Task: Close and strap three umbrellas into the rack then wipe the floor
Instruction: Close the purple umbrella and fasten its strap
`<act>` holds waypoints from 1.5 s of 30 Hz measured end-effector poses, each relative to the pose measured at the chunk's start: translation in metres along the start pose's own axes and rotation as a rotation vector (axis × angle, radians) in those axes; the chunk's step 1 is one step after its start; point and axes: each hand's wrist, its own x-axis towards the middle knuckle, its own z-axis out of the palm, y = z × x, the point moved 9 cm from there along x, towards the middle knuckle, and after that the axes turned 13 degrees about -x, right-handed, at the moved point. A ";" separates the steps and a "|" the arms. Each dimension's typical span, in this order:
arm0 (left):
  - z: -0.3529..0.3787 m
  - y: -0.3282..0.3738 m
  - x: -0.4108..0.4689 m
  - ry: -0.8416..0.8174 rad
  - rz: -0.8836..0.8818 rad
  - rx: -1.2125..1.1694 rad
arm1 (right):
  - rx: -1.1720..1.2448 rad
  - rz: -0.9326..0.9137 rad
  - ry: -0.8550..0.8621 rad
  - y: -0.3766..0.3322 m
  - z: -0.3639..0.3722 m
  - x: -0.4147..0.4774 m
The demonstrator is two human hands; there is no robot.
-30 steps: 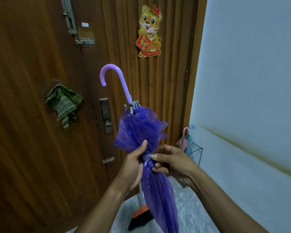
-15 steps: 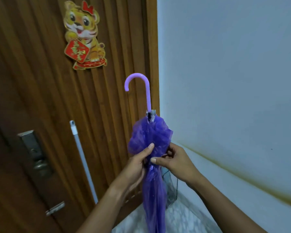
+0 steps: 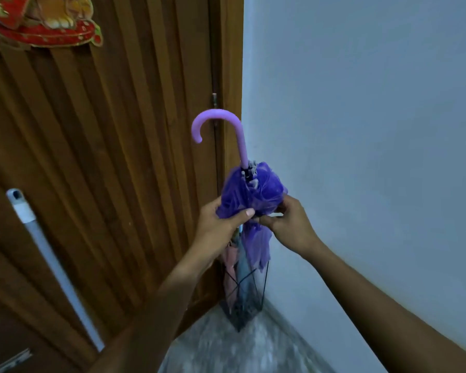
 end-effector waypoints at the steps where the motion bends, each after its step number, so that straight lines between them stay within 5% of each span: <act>1: -0.001 -0.009 0.020 0.005 0.001 -0.017 | -0.006 0.015 0.004 0.014 0.004 0.018; 8: -0.035 -0.101 0.148 -0.014 -0.072 0.061 | -0.088 0.194 -0.062 0.121 0.063 0.117; 16: -0.075 -0.244 0.218 0.059 -0.361 0.064 | -0.262 0.383 -0.206 0.250 0.134 0.159; 33: -0.165 -0.535 0.188 0.106 -0.778 0.243 | -0.272 0.506 -0.705 0.497 0.310 0.093; 39: -0.185 -0.582 0.178 0.165 -0.893 0.350 | -0.306 0.518 -0.778 0.534 0.344 0.079; 45: -0.200 -0.587 0.167 0.399 -0.860 0.246 | -0.281 0.611 -0.770 0.542 0.348 0.073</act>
